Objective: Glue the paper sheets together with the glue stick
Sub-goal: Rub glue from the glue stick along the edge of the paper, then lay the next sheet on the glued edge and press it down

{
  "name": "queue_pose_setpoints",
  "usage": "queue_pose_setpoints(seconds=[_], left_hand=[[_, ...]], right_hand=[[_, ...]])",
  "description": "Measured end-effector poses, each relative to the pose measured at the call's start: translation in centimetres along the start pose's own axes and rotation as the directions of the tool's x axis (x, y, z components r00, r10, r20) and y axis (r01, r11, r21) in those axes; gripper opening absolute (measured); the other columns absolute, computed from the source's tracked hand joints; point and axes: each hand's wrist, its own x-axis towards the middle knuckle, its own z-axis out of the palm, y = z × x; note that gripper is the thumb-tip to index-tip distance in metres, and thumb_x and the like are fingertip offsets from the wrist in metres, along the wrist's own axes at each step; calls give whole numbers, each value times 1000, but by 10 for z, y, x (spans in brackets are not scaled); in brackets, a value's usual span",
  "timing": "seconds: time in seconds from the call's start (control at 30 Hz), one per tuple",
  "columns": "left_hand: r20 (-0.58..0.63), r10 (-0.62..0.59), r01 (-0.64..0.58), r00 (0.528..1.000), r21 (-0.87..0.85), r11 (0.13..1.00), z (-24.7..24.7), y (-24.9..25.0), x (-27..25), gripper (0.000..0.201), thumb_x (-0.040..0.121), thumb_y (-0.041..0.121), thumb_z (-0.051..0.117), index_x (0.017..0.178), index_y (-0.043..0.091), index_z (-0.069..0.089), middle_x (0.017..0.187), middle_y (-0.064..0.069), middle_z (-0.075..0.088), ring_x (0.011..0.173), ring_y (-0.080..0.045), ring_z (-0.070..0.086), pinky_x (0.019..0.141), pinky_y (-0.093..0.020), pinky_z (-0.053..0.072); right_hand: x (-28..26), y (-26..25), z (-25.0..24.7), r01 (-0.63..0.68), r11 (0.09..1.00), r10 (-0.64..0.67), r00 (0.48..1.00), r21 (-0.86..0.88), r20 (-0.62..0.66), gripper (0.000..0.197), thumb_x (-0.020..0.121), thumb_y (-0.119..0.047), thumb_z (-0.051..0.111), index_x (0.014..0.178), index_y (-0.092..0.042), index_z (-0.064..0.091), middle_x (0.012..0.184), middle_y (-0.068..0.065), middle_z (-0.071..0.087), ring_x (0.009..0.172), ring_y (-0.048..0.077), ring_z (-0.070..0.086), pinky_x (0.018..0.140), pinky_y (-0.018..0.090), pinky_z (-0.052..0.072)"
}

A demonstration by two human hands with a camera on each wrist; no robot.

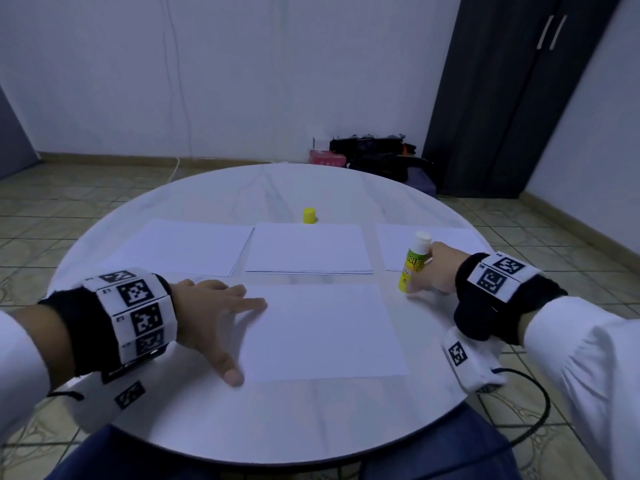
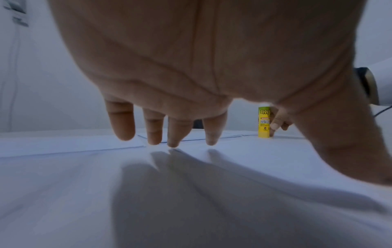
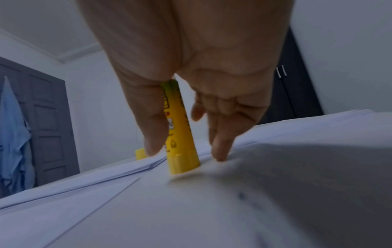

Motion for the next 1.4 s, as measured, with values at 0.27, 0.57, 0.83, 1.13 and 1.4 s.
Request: queue_pose_setpoints(seconds=[0.27, 0.57, 0.83, 1.13, 1.4], left_hand=[[-32, -102, 91, 994, -240, 966, -7, -53, -1, 158, 3, 104, 30, 148, 48, 3, 159, 16, 4, 147, -15, 10, 119, -40, 15], [-62, -444, 418, 894, -241, 876, -10, -142, 35, 60, 101, 51, 29, 142, 11, 42, 147, -6, 42, 136, -19, 38, 107, -27, 29], [-101, -487, 437, 868, -311, 844, -6, -165, 54, 34, 101, 39, 37, 97, 11, 57, 92, -3, 52, 88, -19, 48, 75, -25, 33], [-129, -454, 417, 882, -238, 877, -7, -170, 69, 43, 99, 34, 41, 61, 14, 39, 64, 0, 39, 61, -16, 40, 66, -26, 34], [-125, -457, 409, 881, -287, 866, -4, -178, 69, 39, 95, 42, 47, 64, 18, 49, 63, 2, 42, 55, -11, 39, 49, -22, 28]], right_hand=[[-59, -27, -2, 144, 887, -33, 968, -439, 250, 37, 86, -44, 57, 72, -10, 57, 66, 1, 64, 50, 15, 51, 51, 21, 40], [-46, -186, 23, 449, 769, -377, 893, -456, 245, 49, 88, -49, 56, 56, -12, 50, 58, -1, 52, 55, 16, 48, 60, 27, 41], [16, -271, 78, 440, 720, -366, 898, -536, 244, 56, 78, -69, 55, 65, -16, 42, 70, 0, 47, 82, 25, 51, 79, 32, 41], [43, -285, 107, 430, 628, -288, 903, -649, 319, 78, 62, -83, 55, 111, -22, 60, 113, 4, 61, 88, 24, 51, 77, 31, 37], [40, -288, 111, 422, 630, -278, 906, -651, 318, 62, 62, -82, 55, 78, -22, 51, 89, 1, 59, 86, 25, 59, 87, 36, 48]])
